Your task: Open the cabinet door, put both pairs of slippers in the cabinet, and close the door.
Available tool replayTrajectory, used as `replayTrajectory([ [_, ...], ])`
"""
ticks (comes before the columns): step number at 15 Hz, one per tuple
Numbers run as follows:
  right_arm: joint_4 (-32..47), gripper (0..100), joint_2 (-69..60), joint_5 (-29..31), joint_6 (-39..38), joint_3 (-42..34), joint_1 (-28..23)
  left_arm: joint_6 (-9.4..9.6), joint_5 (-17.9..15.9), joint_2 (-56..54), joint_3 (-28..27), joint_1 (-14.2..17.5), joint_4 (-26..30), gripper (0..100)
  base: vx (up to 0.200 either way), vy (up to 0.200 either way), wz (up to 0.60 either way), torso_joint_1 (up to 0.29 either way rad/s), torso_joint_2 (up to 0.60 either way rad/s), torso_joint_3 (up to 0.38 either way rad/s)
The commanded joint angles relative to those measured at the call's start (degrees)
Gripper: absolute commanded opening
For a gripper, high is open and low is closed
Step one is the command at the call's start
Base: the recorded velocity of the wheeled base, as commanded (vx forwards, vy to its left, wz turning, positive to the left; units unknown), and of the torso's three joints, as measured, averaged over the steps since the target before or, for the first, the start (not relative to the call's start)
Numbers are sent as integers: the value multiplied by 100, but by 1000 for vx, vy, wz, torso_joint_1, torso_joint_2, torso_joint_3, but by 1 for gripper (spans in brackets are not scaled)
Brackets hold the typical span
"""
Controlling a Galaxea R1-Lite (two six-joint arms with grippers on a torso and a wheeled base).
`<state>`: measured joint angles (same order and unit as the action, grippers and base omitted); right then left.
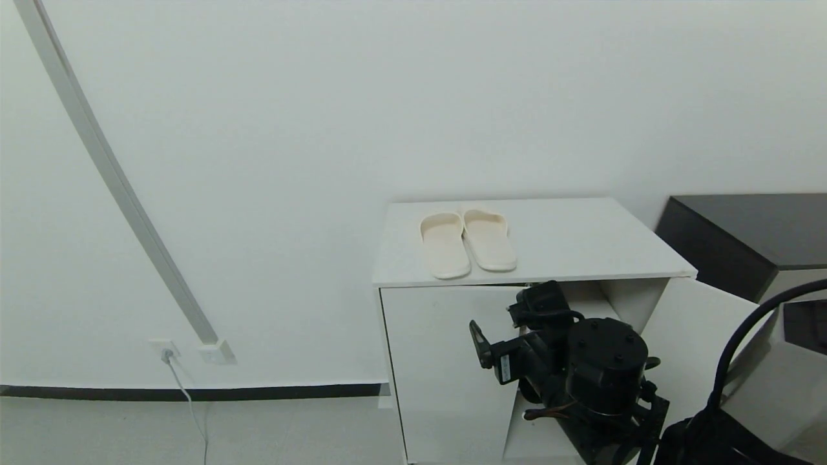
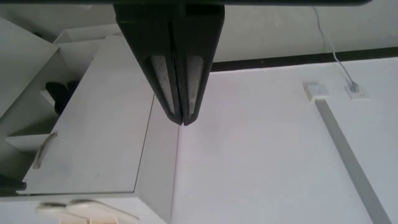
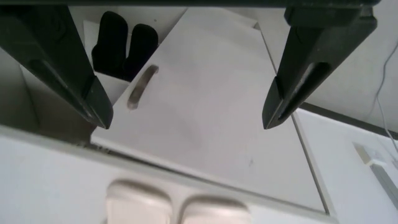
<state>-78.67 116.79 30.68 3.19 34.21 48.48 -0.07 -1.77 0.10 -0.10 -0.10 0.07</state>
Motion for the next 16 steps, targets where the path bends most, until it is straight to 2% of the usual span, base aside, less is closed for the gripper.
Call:
replayTrajectory([
  [1,-8,100,-7,-36,6,-2,-5,-1,1,-1,1,1,-7,0,0,0,0,266,-608,-349],
  [9,0,100,-112,-273,32,-116,-85,7,1,-1,1,1,1,0,0,0,0,190,-416,-226],
  [13,-8,100,-68,-309,41,-134,-85,-1,1,-1,1,1,1,0,0,0,0,34,-80,-38],
  [16,-61,100,-68,-344,41,-116,-85,7,1,8,1,1,1,0,0,0,600,7,-4,1],
])
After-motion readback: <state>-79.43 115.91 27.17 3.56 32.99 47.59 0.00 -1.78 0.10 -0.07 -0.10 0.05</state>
